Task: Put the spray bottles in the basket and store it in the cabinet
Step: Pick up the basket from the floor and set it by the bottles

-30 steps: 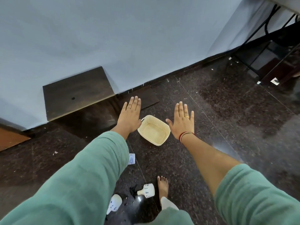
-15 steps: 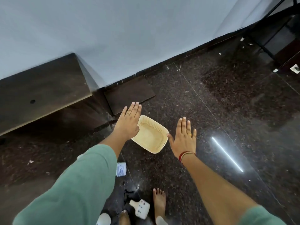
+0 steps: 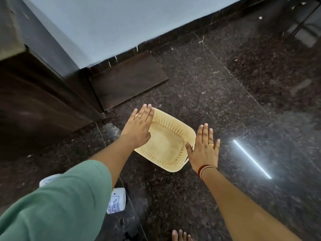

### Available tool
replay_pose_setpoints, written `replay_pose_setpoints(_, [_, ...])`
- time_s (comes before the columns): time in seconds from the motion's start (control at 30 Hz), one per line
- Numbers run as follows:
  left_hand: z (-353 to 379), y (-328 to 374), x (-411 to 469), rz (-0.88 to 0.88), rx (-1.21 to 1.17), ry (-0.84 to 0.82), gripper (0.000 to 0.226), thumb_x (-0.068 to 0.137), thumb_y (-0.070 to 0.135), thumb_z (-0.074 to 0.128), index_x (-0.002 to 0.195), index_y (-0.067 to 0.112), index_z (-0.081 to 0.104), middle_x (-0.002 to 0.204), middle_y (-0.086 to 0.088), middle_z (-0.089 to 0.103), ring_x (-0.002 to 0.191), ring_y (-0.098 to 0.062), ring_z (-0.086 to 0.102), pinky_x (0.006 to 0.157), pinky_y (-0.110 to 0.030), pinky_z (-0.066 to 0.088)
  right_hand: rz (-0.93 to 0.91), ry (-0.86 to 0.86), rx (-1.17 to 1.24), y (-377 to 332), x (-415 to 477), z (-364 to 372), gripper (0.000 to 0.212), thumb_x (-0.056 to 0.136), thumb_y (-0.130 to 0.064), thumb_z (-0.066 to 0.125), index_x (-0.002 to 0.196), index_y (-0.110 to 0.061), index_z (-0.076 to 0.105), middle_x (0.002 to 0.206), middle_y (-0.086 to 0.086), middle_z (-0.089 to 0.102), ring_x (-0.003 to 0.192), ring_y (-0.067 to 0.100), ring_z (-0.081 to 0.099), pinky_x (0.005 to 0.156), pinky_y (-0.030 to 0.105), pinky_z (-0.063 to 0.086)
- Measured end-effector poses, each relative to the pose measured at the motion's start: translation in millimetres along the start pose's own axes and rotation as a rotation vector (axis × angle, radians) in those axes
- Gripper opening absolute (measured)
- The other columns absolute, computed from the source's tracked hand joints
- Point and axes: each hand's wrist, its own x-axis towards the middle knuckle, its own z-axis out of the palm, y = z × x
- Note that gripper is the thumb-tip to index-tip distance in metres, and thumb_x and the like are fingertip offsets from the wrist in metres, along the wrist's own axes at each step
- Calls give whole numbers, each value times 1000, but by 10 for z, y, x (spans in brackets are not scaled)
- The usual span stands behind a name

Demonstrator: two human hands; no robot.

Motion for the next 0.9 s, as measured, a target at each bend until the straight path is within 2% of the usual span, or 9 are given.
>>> replay_pose_setpoints(0.27, [988,49,347,-35,40,-25,84,91,41,38,146,7,-15,158,-11,-12,144,-25,-13,116,-45,-7,101,-42,125,35,253,987,73,99,-44,27,150,-10,-13,160,6,-17,148,24,-8,120,53,5])
replay_pose_setpoints(0.37, [1126,1,344,-120,-4,-20,87,91,45,42,146,11,-16,158,-8,-13,144,-30,-9,113,-56,0,135,20,352,2,245,1046,74,98,-26,39,150,-15,-12,161,6,-13,147,31,14,117,53,20])
replay_pose_setpoints(0.43, [1147,-56,337,-270,-162,-5,90,90,44,48,146,18,-18,157,-6,-17,143,-40,-2,110,-62,8,283,35,595,8,250,1081,80,95,-21,48,151,-19,-8,161,10,5,133,37,41,108,50,37])
replay_pose_setpoints(0.5, [1156,-100,340,-442,-389,-35,93,90,34,55,146,23,-18,158,-9,-10,136,-47,23,104,-61,27,540,-33,832,-8,249,1127,77,92,-27,52,151,-18,4,144,19,42,115,39,57,98,50,47])
replay_pose_setpoints(0.53, [1167,-110,342,-496,-484,-57,93,90,26,57,146,25,-18,157,-14,1,126,-48,40,95,-57,39,635,-92,927,-28,247,1155,67,91,-29,51,149,-16,18,131,19,54,108,39,60,91,51,52])
replay_pose_setpoints(0.6, [1170,-127,329,-533,-543,-71,91,90,8,52,146,29,-16,144,-19,29,103,-45,57,77,-49,46,733,-151,1059,-98,243,1212,42,92,-25,48,133,-16,44,113,15,61,99,37,63,73,51,59])
replay_pose_setpoints(0.63, [1165,-140,331,-536,-526,-57,90,88,0,49,147,30,-14,136,-20,36,98,-44,59,73,-48,46,741,-135,1077,-122,253,1223,34,92,-22,47,126,-15,51,110,14,61,96,36,63,69,50,59])
replay_pose_setpoints(0.73, [1192,-195,313,-516,-480,-31,90,83,-11,46,147,30,-2,132,-22,42,99,-44,58,78,-50,47,685,-49,991,-136,287,1261,27,93,-18,48,115,-8,60,112,19,65,100,39,64,81,55,55])
replay_pose_setpoints(0.9, [1073,-202,-51,-504,-600,23,84,85,-5,43,146,31,-2,134,-23,40,96,-46,58,76,-53,45,574,30,852,-83,156,1084,28,95,-19,48,115,-4,60,111,22,66,101,42,63,85,56,53])
